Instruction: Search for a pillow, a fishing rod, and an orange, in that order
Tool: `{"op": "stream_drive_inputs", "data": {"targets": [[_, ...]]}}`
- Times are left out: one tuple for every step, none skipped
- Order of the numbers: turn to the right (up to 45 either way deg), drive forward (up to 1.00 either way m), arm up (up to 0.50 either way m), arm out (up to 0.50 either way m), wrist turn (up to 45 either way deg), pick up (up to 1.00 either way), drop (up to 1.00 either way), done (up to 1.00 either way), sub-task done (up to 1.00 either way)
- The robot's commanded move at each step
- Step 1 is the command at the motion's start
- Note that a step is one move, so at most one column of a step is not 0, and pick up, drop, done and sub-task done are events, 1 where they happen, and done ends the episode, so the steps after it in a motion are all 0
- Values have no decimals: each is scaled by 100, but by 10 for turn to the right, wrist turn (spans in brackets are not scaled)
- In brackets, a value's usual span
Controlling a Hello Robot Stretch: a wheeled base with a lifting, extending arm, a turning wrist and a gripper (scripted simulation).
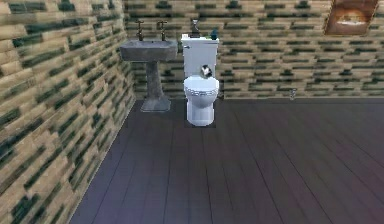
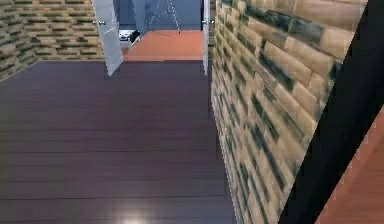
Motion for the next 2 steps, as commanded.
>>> {"op": "stream_drive_inputs", "data": {"targets": [[450,0,0,0,0,0,0,0,0],[420,0,0,0,0,0,0,0,0]]}}
